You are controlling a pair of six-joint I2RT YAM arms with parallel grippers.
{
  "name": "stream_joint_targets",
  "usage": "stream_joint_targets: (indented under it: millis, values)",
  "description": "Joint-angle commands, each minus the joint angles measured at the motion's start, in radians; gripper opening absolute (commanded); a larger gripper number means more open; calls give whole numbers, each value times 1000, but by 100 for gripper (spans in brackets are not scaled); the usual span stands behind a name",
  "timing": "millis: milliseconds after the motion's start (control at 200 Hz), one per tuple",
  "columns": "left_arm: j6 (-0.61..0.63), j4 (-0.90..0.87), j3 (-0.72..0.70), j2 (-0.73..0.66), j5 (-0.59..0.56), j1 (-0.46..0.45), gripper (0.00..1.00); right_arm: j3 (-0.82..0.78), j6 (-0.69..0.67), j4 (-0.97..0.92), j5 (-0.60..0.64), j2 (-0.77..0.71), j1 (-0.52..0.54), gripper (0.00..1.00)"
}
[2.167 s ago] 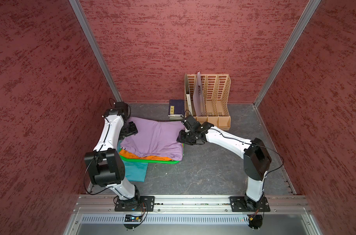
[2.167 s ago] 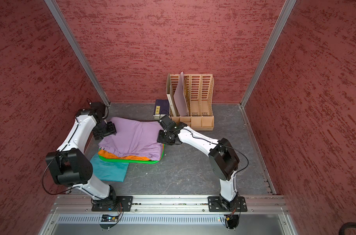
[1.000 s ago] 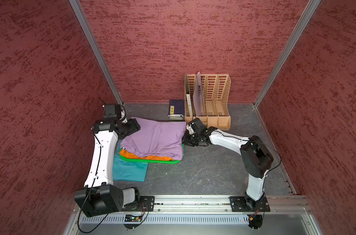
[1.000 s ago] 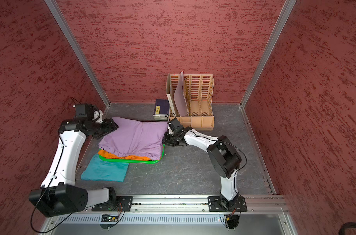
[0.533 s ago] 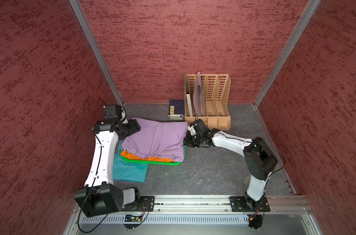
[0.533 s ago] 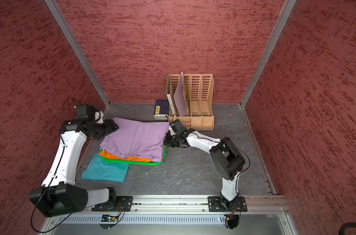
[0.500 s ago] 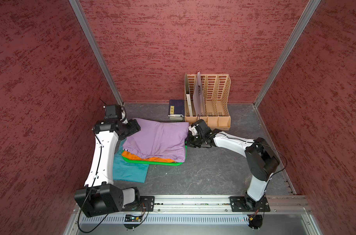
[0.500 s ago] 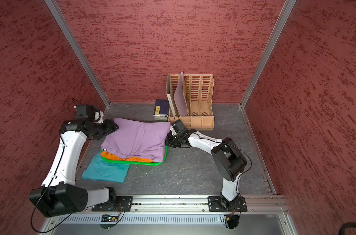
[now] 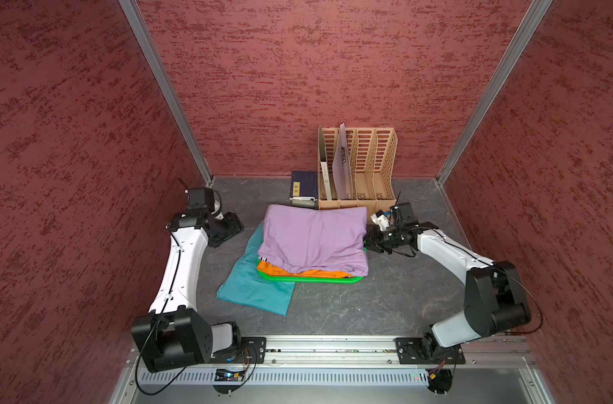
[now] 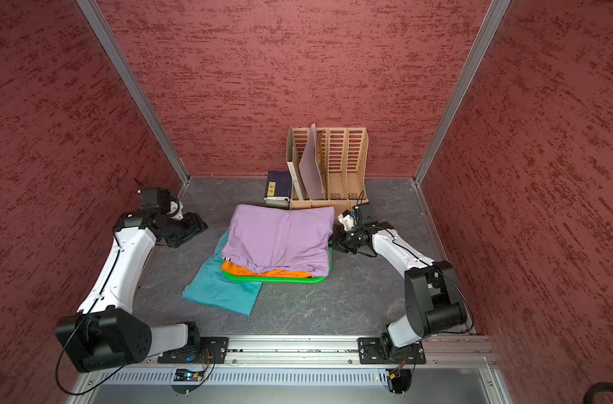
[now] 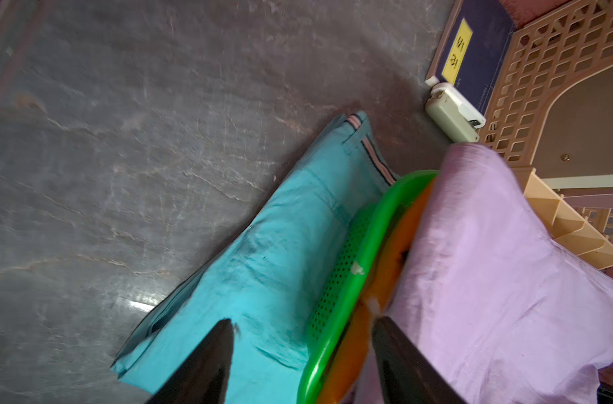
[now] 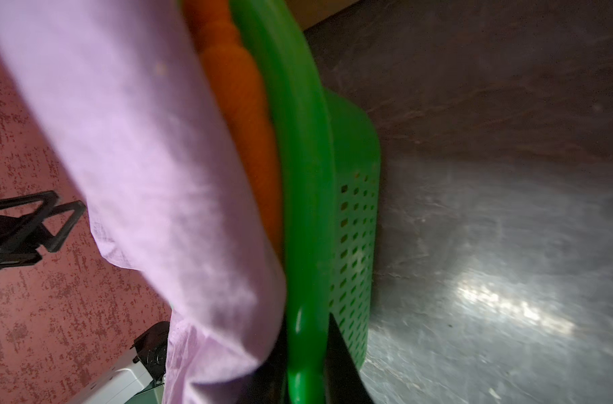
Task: Put the folded long pants in the basket
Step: Move the basket to the center of the board.
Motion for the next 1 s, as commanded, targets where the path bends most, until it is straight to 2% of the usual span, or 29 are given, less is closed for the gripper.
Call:
stream_joint_targets:
  millis: [0, 55, 105, 245, 346, 451, 556, 631, 781, 841, 992]
  values:
    - [-73, 74, -90, 22, 118, -7, 56, 6, -38, 8, -47, -24, -41, 0]
    - [-106, 113, -140, 33, 168, -22, 48, -1, -41, 15, -34, -22, -46, 0]
    - [-128, 144, -174, 45, 190, -54, 44, -3, -41, 19, -27, -22, -51, 0]
    - [-175, 142, -212, 143, 112, -141, 38, 11, -38, 10, -20, -24, -65, 0]
    - [-189, 91, -184, 242, -34, -211, 38, 20, -31, 8, -15, -34, -69, 0]
    - [-216, 126, -206, 295, -60, -207, 38, 26, -31, 0, -4, -47, -76, 0]
    - [-225, 153, -211, 343, 0, -207, 38, 26, -44, -22, 39, -71, -89, 0]
    - [-230, 158, -205, 364, -37, -229, 38, 42, -74, -94, 125, -102, -102, 0]
    - [-229, 192, -232, 427, -49, -208, 38, 112, -167, -277, 338, -99, -132, 0]
    - [-230, 210, -251, 434, -45, -197, 38, 117, -183, -309, 437, -99, -140, 0]
    - [-232, 223, -271, 408, -41, -183, 37, 119, -203, -348, 585, -79, -162, 0]
